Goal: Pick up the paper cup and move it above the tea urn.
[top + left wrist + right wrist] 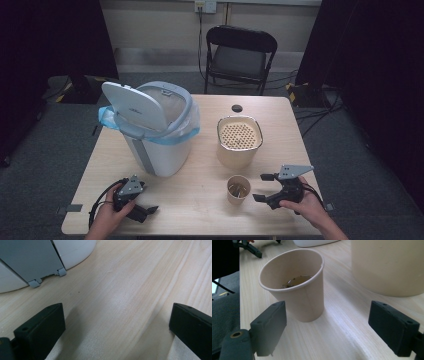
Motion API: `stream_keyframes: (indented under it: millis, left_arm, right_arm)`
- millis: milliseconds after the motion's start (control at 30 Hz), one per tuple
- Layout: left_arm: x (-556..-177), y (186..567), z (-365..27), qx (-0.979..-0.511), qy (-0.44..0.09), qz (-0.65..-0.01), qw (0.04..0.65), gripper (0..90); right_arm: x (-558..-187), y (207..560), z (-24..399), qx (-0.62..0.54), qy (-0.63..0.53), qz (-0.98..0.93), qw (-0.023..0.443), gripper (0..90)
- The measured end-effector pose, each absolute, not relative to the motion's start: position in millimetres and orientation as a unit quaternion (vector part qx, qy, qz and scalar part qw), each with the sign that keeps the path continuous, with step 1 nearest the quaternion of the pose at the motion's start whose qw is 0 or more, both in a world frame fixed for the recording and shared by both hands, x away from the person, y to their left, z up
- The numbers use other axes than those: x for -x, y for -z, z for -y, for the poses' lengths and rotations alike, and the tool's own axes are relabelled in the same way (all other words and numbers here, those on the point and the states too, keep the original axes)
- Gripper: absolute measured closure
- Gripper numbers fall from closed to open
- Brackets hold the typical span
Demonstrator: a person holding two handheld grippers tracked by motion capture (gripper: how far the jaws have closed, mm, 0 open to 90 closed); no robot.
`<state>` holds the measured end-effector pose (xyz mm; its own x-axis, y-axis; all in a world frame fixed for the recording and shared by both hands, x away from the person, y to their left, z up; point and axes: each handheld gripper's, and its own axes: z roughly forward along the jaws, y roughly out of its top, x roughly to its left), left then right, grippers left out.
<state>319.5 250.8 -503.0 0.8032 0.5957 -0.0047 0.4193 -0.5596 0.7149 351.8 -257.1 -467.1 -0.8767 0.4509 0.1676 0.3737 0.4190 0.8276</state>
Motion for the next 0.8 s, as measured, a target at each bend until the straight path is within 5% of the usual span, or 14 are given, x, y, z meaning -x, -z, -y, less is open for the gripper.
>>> stream_keyframes:
  millis: [800]
  left_arm:
    - [-318,503,-251,-0.874,-0.122,-0.293,0.367,0.0]
  right_arm:
    - [-344,489,229,-0.219,-0.482,-0.848,0.025,14.4]
